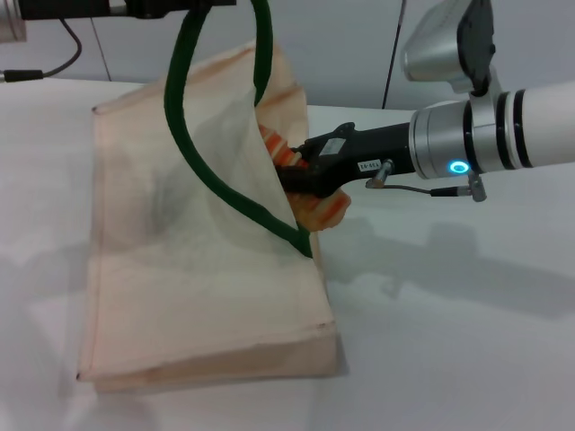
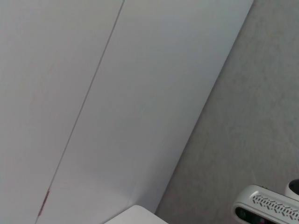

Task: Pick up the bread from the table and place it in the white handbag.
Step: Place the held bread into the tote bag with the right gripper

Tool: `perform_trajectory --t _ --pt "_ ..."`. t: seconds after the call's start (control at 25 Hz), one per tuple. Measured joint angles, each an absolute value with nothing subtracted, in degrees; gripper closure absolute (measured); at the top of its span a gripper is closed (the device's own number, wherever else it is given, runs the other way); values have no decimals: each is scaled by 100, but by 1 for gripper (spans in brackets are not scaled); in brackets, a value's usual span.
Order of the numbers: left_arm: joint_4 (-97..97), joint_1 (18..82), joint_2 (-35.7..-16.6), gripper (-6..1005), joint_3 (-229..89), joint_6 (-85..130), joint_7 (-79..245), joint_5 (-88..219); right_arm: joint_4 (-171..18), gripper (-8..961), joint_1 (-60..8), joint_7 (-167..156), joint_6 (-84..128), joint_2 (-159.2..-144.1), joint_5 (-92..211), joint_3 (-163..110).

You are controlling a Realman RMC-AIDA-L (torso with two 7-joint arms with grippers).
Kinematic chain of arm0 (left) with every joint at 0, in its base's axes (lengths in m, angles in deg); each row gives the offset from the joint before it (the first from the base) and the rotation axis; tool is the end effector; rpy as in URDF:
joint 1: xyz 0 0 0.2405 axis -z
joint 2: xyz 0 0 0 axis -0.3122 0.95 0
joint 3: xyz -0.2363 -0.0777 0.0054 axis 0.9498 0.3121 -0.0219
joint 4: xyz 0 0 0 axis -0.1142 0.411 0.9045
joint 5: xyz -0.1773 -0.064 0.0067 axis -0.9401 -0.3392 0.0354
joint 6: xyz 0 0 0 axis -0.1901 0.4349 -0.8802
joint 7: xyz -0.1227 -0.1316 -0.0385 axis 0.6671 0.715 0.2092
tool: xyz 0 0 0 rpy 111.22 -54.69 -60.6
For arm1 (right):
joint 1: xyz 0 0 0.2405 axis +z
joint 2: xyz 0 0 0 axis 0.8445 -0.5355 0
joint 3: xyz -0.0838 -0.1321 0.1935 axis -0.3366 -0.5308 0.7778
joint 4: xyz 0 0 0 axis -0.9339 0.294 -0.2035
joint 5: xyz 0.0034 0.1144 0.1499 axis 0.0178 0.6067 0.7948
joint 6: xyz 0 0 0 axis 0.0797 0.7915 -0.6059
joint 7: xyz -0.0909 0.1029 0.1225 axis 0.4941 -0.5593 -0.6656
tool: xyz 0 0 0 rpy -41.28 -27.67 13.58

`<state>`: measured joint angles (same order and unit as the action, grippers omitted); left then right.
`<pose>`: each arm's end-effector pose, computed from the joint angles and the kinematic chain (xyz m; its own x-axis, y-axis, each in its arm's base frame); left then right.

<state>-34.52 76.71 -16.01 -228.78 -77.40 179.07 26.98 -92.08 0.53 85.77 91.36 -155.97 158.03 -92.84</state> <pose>-0.1416 0.4067 0.0917 0.6266 0.4286 0.6508 0.5519 -0.8337 0.0177 0.1123 0.4023 -0.1126 0.8938 -0.3349 -0.2982 -0.3841 -0.9150 -0.1237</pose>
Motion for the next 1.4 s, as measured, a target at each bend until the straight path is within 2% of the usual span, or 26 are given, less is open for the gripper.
perform_trajectory --t 0.96,1.4 --pt "-3452 7712 -1637 854 -22879 -7785 17845 2698 -9096 653 -58 9540 8592 -15602 15995 -9408" --pt "-3452 7709 -1646 854 -22879 -7776 17845 2698 -8993 657 -6 9579 8982 -15598 16003 -9371"
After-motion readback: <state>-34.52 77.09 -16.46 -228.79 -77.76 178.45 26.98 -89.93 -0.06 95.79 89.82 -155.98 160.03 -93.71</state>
